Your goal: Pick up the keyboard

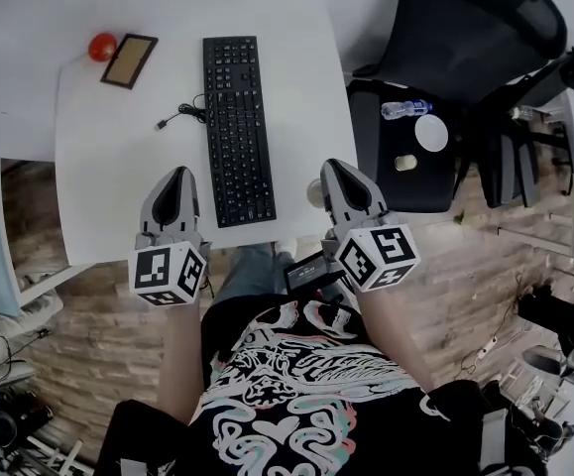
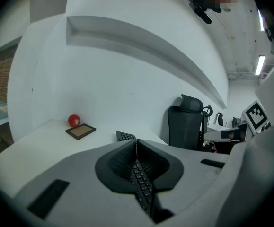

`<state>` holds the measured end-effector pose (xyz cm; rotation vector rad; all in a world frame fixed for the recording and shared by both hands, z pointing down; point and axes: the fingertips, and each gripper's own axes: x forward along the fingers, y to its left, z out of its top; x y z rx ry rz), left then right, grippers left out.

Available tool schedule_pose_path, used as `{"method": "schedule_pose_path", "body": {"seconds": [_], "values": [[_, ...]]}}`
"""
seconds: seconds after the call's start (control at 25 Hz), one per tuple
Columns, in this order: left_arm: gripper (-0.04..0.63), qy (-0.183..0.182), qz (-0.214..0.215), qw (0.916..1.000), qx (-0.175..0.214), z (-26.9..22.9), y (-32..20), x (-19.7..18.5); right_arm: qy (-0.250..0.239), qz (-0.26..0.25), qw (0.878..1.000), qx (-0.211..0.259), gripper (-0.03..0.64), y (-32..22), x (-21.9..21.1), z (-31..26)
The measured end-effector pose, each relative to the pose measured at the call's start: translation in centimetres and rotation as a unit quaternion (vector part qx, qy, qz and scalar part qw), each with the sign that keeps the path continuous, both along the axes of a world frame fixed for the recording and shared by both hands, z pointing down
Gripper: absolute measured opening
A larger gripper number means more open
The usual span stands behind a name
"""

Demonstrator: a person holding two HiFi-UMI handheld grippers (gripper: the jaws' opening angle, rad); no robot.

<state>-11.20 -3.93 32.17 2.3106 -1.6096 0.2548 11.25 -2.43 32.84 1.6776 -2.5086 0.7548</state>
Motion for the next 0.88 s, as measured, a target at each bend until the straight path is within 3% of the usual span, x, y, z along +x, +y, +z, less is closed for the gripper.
{"method": "schedule_pose_path", "body": {"seconds": [0.28, 0.76, 0.88], "values": [[0.02, 0.004, 0.019, 0.9995, -0.024, 1.8, -1.1, -0.4, -0.004, -0.013, 1.0, -0.019, 0.029, -0.7, -1.5, 1.0], [0.02, 0.012, 0.054, 0.9944, -0.09, 7.4, -3.9, -0.5, 0.0, -0.041, 0.995, -0.093, 0.029, -3.6, -4.6, 6.9], [0.02, 0.0, 0.056, 0.9948, -0.086, 7.8, -4.5, -0.5, -0.008, -0.042, 0.993, -0.11, 0.031, -4.2, -5.0, 7.9]]}}
